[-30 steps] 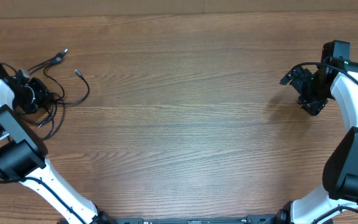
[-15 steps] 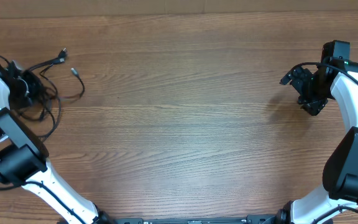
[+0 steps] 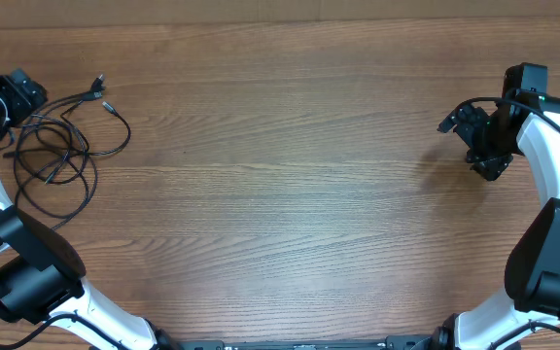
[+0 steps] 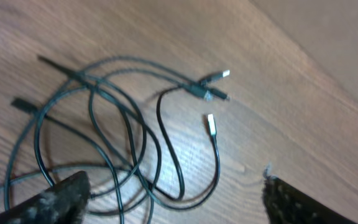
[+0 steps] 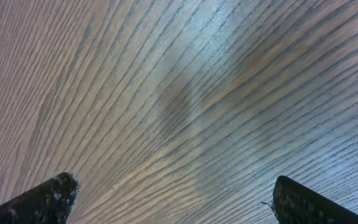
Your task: Untangle cables
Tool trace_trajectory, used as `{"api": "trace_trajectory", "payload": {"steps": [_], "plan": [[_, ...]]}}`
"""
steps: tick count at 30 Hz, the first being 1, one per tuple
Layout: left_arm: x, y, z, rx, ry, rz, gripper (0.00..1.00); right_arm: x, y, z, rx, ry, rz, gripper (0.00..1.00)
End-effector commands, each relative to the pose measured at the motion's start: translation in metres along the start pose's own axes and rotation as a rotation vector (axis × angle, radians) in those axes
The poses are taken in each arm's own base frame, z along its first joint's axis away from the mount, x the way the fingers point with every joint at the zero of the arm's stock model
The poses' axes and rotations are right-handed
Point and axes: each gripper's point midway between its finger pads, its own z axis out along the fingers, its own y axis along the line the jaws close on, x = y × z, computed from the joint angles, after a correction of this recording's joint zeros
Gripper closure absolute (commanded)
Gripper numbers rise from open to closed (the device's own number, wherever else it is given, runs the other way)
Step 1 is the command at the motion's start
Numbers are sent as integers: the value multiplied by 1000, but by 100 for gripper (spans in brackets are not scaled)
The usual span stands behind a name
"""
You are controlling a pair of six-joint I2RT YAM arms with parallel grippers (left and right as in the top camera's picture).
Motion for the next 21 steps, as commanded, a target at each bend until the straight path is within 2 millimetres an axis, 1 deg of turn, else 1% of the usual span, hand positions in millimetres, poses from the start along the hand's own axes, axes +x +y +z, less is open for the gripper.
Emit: {"api": "trace_trajectory", "payload": {"steps": [1, 6, 9, 11, 12, 13, 18, 21], "plan": [[10, -16, 2, 57, 44, 7, 0, -9, 4, -5, -4, -32, 4, 0], [42, -44, 5, 124, 165, -3, 0, -9, 4, -5, -4, -32, 4, 0], [64, -62, 5, 138, 247, -5, 0, -9, 4, -5, -4, -32, 4, 0], [84, -74, 4, 137, 318, 3, 0, -9, 4, -5, -4, -32, 4, 0], [99, -82, 3, 135, 372, 9, 0, -9, 4, -5, -4, -32, 3, 0], [105, -86, 3, 135, 394, 14, 0, -9, 4, -5, -4, -32, 3, 0], [150, -115, -2, 113, 534, 80, 0, -9, 4, -5, -4, -32, 3, 0], [173, -133, -3, 117, 592, 126, 0, -9, 4, -5, -4, -32, 4, 0]]}}
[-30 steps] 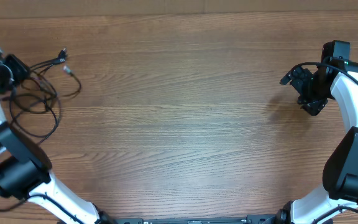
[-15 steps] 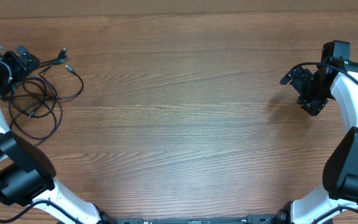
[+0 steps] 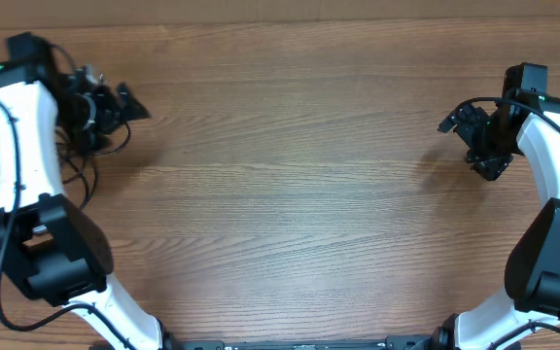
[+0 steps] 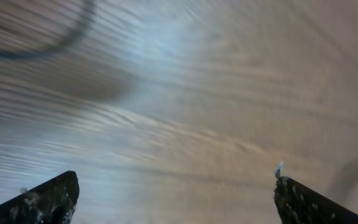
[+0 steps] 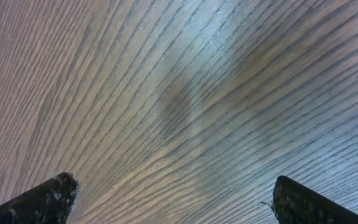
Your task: Untangle cables
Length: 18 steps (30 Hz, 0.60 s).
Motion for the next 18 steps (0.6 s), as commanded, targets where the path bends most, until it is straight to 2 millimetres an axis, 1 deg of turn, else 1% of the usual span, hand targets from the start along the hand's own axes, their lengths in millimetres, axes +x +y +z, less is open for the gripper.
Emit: {"api": "trace_trajectory", "payload": {"steps": [1, 4, 11, 18], "plan": [[20, -19, 19, -11, 73, 34, 0, -9, 4, -5, -4, -31, 3, 0], [33, -34, 31, -55, 107, 94, 0, -9, 4, -5, -4, -31, 3, 0], [56, -66, 48, -124, 142, 227, 0, -9, 4, -5, -4, -31, 3, 0], [74, -98, 61, -115, 158, 320, 1, -9, 4, -5, -4, -31, 3, 0]]}}
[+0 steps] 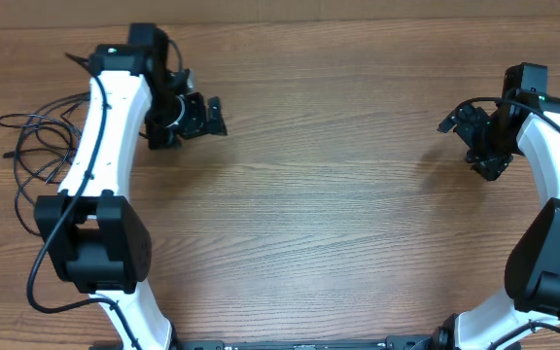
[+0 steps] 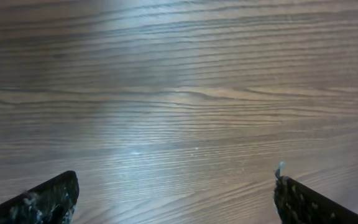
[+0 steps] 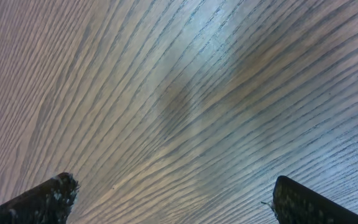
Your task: Untangle cables
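A tangle of thin black cables (image 1: 37, 146) lies at the table's far left, partly hidden behind my left arm. My left gripper (image 1: 205, 115) is to the right of the tangle over bare wood, jaws wide open and empty; its wrist view shows only wood grain between the fingertips (image 2: 48, 198). My right gripper (image 1: 465, 124) hovers at the far right, also open with nothing in it, and its wrist view shows bare wood between the fingertips (image 3: 300, 202).
The brown wooden table (image 1: 309, 214) fills the overhead view. Its back edge (image 1: 309, 21) runs along the top. The two arm bases stand at the front corners.
My left arm has swung right, from above the cable tangle to a spot right of it. The cables show again at far left. The right arm has not moved.
First my left gripper was at the far left edge, looking down on the tangled cables. Then it was over the tangle's right side, open. Now it is further right over bare wood, empty. The cables look shifted slightly left. The right gripper stayed open and still.
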Tool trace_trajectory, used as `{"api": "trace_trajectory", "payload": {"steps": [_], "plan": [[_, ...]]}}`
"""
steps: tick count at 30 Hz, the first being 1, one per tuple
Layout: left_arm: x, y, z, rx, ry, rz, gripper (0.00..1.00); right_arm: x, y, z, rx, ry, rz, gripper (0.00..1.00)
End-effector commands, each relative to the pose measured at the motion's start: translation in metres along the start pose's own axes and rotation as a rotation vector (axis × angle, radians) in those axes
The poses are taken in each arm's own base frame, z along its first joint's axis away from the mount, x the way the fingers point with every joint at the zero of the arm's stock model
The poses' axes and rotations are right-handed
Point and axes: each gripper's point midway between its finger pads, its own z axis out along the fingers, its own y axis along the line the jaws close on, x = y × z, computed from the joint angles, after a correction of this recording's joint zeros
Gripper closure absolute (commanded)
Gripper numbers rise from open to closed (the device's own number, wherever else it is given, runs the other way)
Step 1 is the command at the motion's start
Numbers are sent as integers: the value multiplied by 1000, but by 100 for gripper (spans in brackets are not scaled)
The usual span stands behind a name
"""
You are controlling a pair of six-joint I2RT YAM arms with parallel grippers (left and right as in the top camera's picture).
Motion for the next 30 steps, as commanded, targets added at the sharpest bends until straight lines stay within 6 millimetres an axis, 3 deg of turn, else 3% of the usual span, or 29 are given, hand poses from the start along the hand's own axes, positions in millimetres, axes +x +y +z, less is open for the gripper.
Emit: {"api": "trace_trajectory", "payload": {"steps": [1, 7, 30], "plan": [[2, -10, 10, -18, 5, 33, 0, -9, 4, -5, -4, -32, 3, 0], [0, -23, 13, -13, -8, 69, 1, -9, 4, -5, -4, -32, 4, 0], [0, -22, 13, -13, -8, 68, 0, -9, 4, -5, -4, -32, 4, 0]]}}
